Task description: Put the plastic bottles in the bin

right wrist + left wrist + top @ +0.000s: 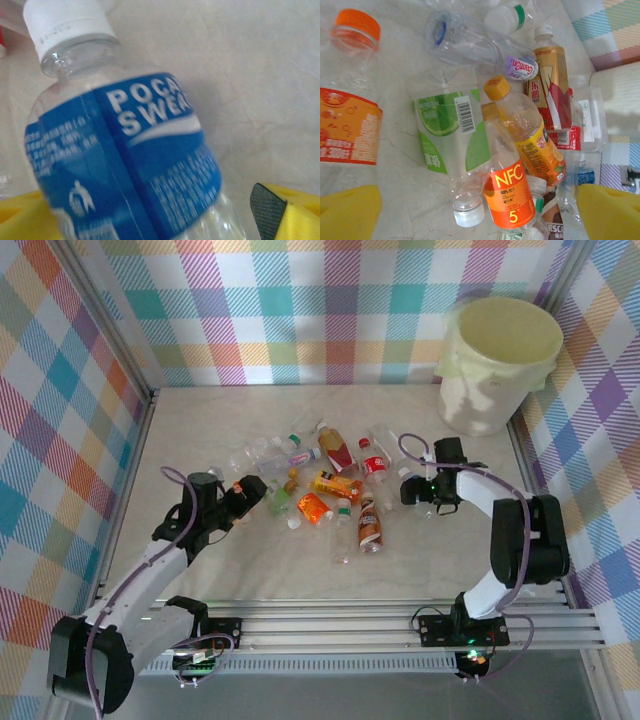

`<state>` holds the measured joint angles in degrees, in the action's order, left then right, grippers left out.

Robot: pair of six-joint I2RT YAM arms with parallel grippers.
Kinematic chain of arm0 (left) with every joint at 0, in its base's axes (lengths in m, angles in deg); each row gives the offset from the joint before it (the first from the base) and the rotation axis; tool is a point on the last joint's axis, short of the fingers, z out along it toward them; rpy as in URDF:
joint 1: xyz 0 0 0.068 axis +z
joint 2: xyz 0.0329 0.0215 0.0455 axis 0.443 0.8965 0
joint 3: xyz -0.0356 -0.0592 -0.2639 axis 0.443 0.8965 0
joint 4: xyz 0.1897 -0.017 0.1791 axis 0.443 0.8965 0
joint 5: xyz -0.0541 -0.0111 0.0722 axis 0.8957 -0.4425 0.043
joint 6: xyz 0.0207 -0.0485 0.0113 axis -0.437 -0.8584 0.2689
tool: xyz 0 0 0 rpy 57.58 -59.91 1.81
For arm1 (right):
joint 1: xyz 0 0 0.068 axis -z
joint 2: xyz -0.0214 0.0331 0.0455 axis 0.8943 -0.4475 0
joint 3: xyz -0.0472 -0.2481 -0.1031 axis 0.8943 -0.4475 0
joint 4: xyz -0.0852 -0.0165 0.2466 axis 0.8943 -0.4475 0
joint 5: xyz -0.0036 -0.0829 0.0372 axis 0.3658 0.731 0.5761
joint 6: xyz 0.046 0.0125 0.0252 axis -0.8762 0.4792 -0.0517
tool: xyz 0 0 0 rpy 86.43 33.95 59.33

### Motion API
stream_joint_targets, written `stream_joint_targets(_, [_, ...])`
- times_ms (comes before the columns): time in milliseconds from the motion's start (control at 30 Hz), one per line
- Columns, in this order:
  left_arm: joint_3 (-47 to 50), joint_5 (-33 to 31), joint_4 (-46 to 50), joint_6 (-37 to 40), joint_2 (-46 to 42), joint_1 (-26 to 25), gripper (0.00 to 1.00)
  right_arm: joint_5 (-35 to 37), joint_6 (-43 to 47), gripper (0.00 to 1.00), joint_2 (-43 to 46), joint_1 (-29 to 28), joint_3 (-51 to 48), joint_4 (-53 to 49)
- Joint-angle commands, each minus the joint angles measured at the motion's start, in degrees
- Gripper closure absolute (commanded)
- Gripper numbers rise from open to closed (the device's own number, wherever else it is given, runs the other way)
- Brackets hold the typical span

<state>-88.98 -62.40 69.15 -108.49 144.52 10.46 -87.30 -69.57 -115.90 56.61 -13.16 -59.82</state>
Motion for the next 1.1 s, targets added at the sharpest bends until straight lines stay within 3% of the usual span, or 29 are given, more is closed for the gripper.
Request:
stream_joint_targets(0, [-3.0,0.1,-3.6,1.1,1.3,-1.9,0.0,0.8,2.8,0.11,-2.5,-0.7,1.9,1.0])
stream_joint_targets(233, [-5.6,-1.8,-7.6,1.0,5.4,-5.9,0.0,4.8,1.4,0.31,-0.5,-0.9,-1.1,4.4])
stream_joint_targets(467, [-9.9,-4.6,-11.5,0.5,10.8,-11.0,0.0,5.4,-1.0,0.44,10.2,-0.9,-5.5,8.6])
stream_joint_targets(733, [-11.8,-4.7,-19.4,-2.4,15.9,-14.2,0.0,0.2,-13.4,0.48,20.7,-0.9,-4.2,18.3])
stream_joint_targets(1067, [-11.6,-4.7,-22.2,-4.4,19.9,-14.8,0.0,3.4,-22.4,0.49,13.2,0.1,10.8,31.2])
